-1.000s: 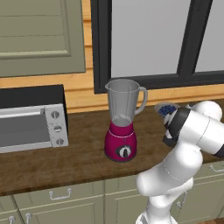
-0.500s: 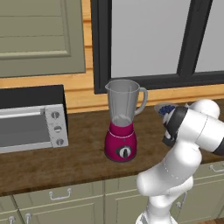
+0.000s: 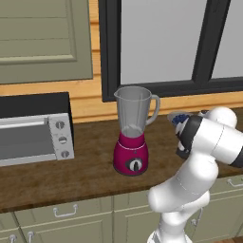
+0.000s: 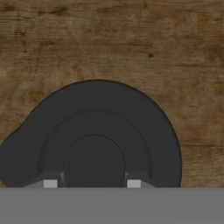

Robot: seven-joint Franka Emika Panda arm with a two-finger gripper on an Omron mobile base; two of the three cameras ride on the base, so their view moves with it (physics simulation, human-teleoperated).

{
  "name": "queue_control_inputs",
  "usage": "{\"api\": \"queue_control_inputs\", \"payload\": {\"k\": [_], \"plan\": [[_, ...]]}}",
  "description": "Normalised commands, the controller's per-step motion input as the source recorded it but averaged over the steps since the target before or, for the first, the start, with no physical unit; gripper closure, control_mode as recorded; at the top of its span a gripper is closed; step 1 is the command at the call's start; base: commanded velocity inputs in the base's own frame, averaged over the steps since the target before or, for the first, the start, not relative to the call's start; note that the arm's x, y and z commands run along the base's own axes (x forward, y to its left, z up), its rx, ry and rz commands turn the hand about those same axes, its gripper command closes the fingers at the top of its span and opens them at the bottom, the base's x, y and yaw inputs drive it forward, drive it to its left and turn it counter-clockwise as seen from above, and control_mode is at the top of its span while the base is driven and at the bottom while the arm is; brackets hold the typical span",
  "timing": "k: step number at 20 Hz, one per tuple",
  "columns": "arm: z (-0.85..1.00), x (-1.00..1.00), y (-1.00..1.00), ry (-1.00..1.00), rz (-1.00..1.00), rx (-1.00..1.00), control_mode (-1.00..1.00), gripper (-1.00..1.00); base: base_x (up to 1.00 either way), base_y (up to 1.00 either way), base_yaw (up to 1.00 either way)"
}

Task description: Close the lid blender by securely placing the lid on top.

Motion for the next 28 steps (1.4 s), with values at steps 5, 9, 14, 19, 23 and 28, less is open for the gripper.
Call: {"api": "queue_control_inputs", "payload": {"k": [5, 9, 14, 19, 23, 28], "plan": [[0.07, -0.01, 0.02, 0.0, 0.0, 0.0, -1.0, 1.0, 0.0, 0.0, 0.0], [0.65, -0.18, 0.0, -0.05, 0.0, 0.0, -1.0, 1.0, 0.0, 0.0, 0.0], [0.96, -0.39, 0.0, -0.06, 0.0, 0.0, -1.0, 1.0, 0.0, 0.0, 0.0], [1.0, -0.4, 0.03, -0.08, 0.0, 0.0, -1.0, 1.0, 0.0, 0.0, 0.0], [1.0, -0.25, 0.16, -0.06, 0.0, 0.0, -1.0, 1.0, 0.0, 0.0, 0.0], [0.99, -0.15, 0.24, -0.05, 0.0, 0.0, -1.0, 1.0, 0.0, 0.0, 0.0]]}}
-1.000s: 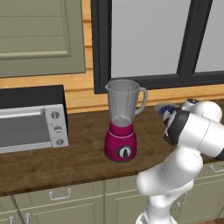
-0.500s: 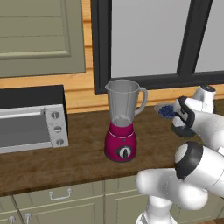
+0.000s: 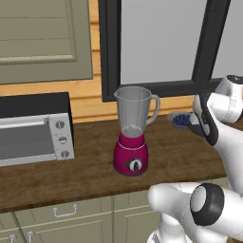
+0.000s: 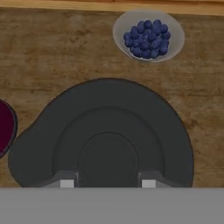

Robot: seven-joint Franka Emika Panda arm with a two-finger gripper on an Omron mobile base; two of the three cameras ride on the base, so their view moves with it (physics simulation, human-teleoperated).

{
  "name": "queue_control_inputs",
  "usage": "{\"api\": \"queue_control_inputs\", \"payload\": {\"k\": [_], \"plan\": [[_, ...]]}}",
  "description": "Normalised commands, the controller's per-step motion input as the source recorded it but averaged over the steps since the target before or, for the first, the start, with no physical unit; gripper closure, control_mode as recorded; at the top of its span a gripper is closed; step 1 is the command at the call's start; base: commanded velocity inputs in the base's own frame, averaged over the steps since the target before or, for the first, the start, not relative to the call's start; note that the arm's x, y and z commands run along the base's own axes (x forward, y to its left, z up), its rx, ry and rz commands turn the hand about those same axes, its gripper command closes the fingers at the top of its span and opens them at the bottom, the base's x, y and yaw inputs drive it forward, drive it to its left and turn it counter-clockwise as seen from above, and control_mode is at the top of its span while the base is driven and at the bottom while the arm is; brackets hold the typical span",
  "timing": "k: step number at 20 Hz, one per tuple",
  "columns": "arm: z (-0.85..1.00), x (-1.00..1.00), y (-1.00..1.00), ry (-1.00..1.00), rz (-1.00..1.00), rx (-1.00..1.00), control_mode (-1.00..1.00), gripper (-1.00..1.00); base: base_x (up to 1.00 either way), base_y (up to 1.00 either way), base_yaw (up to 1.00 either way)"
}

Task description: Close the lid blender by securely placing the lid on top.

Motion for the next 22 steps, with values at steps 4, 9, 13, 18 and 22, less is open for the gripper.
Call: {"api": "queue_control_inputs", "payload": {"k": [4, 9, 13, 18, 22], "plan": [[0.95, -0.1, 0.27, -0.01, 0.0, 0.0, -1.0, 1.0, 0.0, 0.0, 0.0], [0.86, -0.05, 0.37, 0.0, 0.0, 0.0, -1.0, 1.0, 0.0, 0.0, 0.0], [0.7, 0.0, 0.49, 0.0, 0.0, 0.0, -1.0, 1.0, 0.0, 0.0, 0.0], [0.55, 0.0, 0.55, 0.0, 0.0, 0.0, -1.0, 1.0, 0.0, 0.0, 0.0], [0.46, 0.0, 0.54, 0.0, 0.0, 0.0, -1.0, 1.0, 0.0, 0.0, 0.0]]}}
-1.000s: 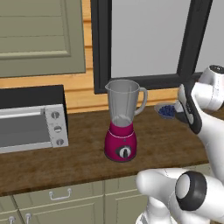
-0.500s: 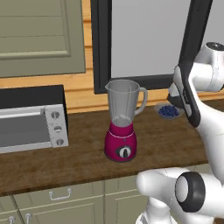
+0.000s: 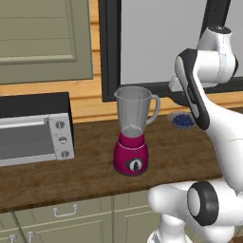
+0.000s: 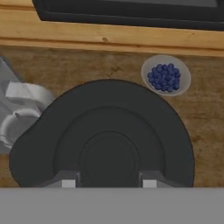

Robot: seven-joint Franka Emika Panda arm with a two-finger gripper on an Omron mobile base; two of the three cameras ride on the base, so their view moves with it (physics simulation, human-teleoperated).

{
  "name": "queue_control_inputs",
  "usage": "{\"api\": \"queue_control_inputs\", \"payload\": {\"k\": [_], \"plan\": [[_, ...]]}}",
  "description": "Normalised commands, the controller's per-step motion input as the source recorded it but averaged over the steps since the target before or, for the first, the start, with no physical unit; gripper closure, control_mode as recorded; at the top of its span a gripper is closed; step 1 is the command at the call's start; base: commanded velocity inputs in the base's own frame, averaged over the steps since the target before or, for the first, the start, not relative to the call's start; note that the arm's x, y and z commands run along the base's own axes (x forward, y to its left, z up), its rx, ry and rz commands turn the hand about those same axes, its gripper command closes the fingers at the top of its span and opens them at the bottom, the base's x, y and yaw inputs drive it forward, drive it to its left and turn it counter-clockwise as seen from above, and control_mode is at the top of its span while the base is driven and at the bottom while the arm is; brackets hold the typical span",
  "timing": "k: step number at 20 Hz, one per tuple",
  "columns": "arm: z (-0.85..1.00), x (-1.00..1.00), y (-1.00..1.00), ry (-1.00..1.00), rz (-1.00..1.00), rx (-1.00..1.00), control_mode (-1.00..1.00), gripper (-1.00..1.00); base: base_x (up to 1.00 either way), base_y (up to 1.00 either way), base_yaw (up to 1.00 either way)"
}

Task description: Close the lid blender by securely placing the lid on top.

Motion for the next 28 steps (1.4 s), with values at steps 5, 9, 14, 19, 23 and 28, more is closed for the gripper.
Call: {"api": "queue_control_inputs", "payload": {"k": [5, 9, 14, 19, 23, 28], "plan": [[0.28, 0.0, 0.57, 0.0, 0.0, 0.0, -1.0, 1.0, 0.0, 0.0, 0.0], [0.13, 0.0, 0.58, 0.0, 0.0, 0.0, -1.0, 1.0, 0.0, 0.0, 0.0], [0.04, 0.02, 0.56, 0.0, 0.0, 0.0, -1.0, 1.0, 0.0, 0.0, 0.0], [0.07, 0.09, 0.57, 0.0, 0.0, 0.0, -1.0, 1.0, 0.0, 0.0, 0.0], [0.19, 0.14, 0.51, 0.0, 0.0, 0.0, -1.0, 1.0, 0.0, 0.0, 0.0], [0.23, 0.22, 0.26, 0.0, 0.0, 0.0, -1.0, 1.0, 0.0, 0.0, 0.0]]}}
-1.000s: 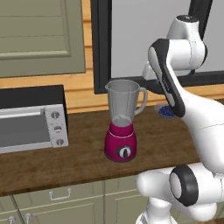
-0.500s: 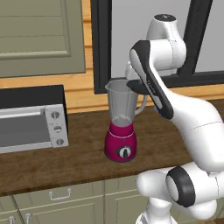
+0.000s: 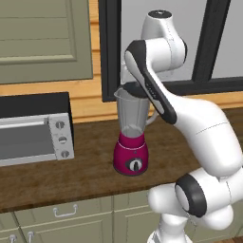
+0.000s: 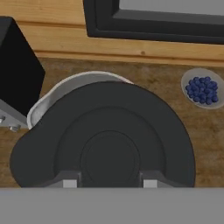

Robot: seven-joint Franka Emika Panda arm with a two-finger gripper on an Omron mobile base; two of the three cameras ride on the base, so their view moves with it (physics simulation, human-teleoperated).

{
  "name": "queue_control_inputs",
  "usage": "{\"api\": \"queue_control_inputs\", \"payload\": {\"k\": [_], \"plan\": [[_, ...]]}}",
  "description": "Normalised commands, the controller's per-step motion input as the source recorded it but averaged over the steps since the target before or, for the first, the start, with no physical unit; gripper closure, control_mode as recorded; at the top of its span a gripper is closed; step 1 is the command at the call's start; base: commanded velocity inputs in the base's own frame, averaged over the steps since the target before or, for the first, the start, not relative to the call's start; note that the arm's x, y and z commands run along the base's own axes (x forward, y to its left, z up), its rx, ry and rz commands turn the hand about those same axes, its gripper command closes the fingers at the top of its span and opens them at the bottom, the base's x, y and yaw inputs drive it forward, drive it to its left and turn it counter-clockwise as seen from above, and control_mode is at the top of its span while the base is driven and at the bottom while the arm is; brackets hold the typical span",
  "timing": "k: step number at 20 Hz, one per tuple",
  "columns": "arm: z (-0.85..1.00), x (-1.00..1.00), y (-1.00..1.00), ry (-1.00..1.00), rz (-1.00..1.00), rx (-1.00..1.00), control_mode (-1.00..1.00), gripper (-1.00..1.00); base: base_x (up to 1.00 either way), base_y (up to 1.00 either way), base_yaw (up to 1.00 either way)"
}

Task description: Close the lid blender by securely placing the lid on top.

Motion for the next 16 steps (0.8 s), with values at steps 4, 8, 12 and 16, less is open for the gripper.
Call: {"api": "queue_control_inputs", "payload": {"k": [4, 8, 12, 16], "plan": [[0.01, 0.25, 0.2, 0.0, 0.0, 0.0, -1.0, 1.0, 0.0, 0.0, 0.0], [0.0, 0.2, 0.16, 0.0, 0.0, 0.0, -1.0, 1.0, 0.0, 0.0, 0.0], [0.0, 0.12, 0.02, 0.0, 0.0, 0.0, -1.0, 1.0, 0.0, 0.0, 0.0], [-0.05, 0.04, 0.0, 0.0, 0.0, 0.0, -1.0, 1.0, 0.0, 0.0, 0.0]]}}
